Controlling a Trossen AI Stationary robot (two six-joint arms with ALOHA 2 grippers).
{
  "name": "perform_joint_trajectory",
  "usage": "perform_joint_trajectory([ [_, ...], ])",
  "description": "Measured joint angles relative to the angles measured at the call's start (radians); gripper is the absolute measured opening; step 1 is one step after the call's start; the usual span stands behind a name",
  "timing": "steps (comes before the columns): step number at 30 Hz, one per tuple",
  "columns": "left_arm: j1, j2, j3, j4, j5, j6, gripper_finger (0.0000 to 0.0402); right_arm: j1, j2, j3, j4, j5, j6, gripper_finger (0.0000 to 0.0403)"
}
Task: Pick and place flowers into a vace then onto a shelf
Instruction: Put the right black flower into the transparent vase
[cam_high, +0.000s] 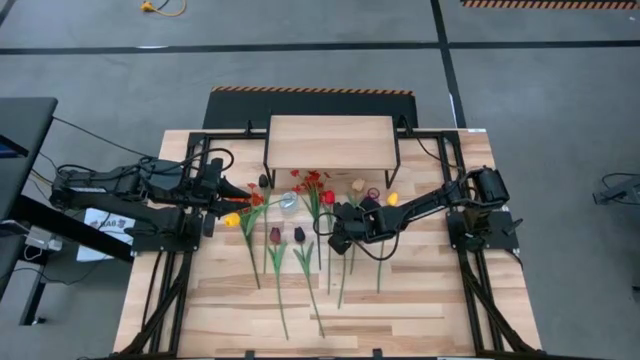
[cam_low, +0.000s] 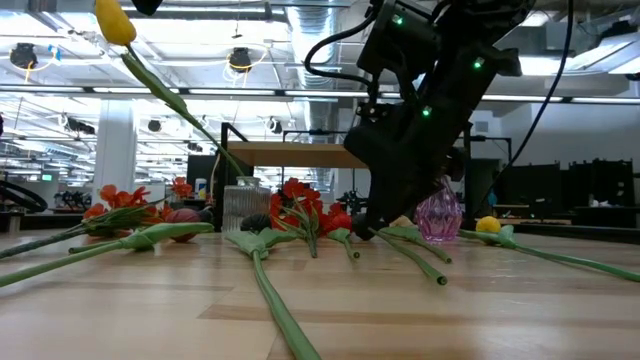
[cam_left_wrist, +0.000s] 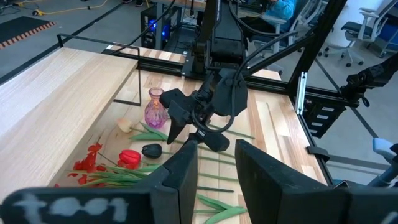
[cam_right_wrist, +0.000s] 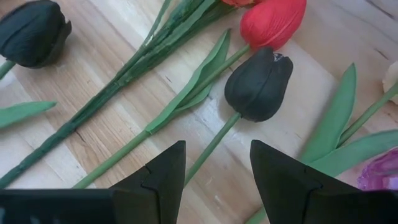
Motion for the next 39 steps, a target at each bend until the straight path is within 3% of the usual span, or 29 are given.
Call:
perform_joint_trajectory([
  [24,0.0,0.0,0.0,0.0,0.0,-0.003,0.0096,0.017,0.0,0.0,0.012,-0.001,0.019,0.0172],
  [39,0.0,0.001,0.0,0.0,0.0,-0.01,0.0096,0.048,0.078,0.009,0.042,-0.057,0.028,0.0143],
])
